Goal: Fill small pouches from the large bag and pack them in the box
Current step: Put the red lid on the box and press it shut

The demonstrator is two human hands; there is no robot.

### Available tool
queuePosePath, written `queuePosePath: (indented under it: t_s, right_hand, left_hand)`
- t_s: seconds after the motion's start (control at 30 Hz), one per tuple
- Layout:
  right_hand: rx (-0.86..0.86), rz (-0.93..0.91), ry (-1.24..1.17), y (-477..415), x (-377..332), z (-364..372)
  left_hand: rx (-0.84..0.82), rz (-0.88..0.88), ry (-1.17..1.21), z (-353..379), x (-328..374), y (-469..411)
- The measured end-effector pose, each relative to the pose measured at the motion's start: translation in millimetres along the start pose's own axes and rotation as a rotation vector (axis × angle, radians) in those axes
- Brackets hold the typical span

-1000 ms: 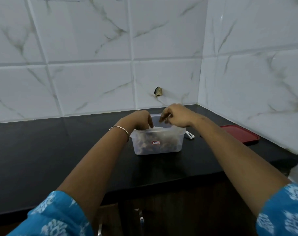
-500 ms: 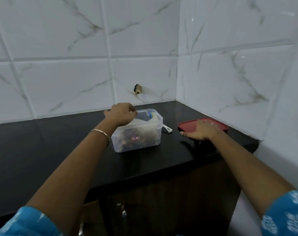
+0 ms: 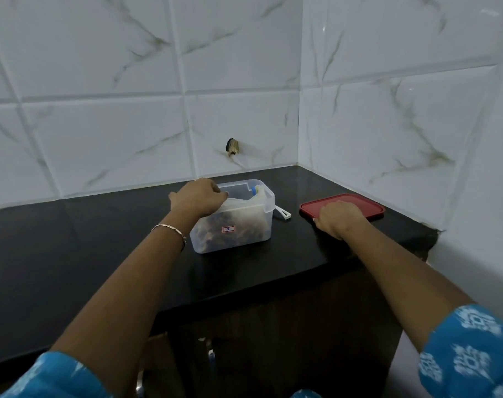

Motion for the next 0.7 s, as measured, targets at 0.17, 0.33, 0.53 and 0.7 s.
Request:
queuePosePath:
  t_s: [0.17, 0.33, 0.53, 0.7]
  right_hand:
    - [0.013, -0.039, 0.028, 3.1, -12.9, -6.4]
    - [0.29, -0.086, -0.035, 13.5, 5.1, -50.1]
    - [0.583, 0.026, -0.228, 33.5, 39.2, -117.9]
    - [0.861, 0.087, -0.961, 54.2, 60.8, -177.7]
  left_hand:
    - [0.231, 0.024, 0.187, -14.0, -1.2, 10.6]
    - [0.313, -0.074, 0.538, -18.7, -24.2, 5.8]
    - [0.238, -0.281, 0.833, -9.6, -53.1, 0.3]
    - [0.339, -0.297, 0.861, -23.2, -63.3, 6.8]
Point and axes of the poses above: each hand's wrist, its own y-axis away from the middle knuckle, its own z-axis out of the palm, x = y × z, the point moved 7 cm from there along -y, towards the middle knuckle, and after that the axes turned 1 degree about -z, right-handed, at the moved point
